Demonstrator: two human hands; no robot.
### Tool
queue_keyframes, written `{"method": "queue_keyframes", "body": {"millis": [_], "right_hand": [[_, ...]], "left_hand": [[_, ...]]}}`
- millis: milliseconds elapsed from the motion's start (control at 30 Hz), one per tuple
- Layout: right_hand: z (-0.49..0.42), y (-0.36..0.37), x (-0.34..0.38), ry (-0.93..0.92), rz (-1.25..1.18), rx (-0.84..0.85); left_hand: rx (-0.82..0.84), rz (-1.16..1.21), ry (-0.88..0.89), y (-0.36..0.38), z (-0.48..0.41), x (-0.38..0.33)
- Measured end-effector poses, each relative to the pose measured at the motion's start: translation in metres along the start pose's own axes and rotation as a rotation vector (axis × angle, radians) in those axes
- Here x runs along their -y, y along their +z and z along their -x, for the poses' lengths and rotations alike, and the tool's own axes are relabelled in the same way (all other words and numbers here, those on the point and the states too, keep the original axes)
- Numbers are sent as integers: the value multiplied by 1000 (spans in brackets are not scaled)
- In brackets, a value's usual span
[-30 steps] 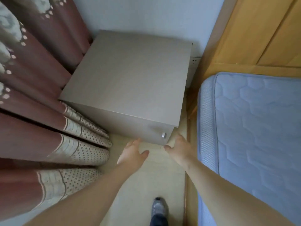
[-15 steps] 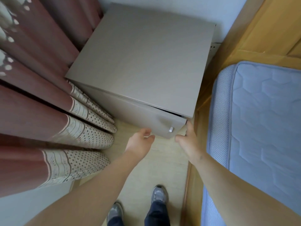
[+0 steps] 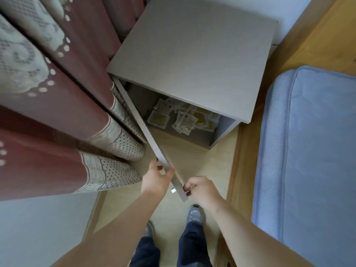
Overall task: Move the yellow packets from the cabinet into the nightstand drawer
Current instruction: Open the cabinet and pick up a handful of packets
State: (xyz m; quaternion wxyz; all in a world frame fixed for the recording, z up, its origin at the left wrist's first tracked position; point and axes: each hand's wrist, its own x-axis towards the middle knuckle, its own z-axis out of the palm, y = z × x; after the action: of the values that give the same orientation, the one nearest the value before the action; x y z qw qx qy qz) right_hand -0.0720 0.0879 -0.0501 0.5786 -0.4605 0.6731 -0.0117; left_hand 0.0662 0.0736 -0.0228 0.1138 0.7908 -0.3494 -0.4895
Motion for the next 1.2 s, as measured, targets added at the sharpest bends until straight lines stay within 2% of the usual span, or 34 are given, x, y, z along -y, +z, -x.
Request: {"method": "queue_keyframes", "body": {"millis": [167, 233, 500, 667, 800, 933, 1067, 1200], "right_hand": [[2, 73, 45, -100, 29, 218], [4, 97, 62, -129, 32, 244], [2, 152, 96, -101, 98, 173], [-4, 167, 108, -77, 108, 134], [-15, 163, 111, -62, 94, 103], [-33, 139, 104, -44, 77, 79], [-58, 102, 86, -38, 91, 50], [-103, 67, 59, -29, 133, 3]], "left_hand": [[-148, -58, -48, -51, 3, 52], [-189, -82, -52, -74, 3, 68], [-361, -107, -29, -149, -12, 120], [-400, -118, 17, -164, -14, 140], [-535, -271, 203, -156, -18, 143], [-396, -291, 313, -139, -32, 122], [-205, -259, 180, -106, -61, 85], [-107, -248, 173, -64, -109, 57]]}}
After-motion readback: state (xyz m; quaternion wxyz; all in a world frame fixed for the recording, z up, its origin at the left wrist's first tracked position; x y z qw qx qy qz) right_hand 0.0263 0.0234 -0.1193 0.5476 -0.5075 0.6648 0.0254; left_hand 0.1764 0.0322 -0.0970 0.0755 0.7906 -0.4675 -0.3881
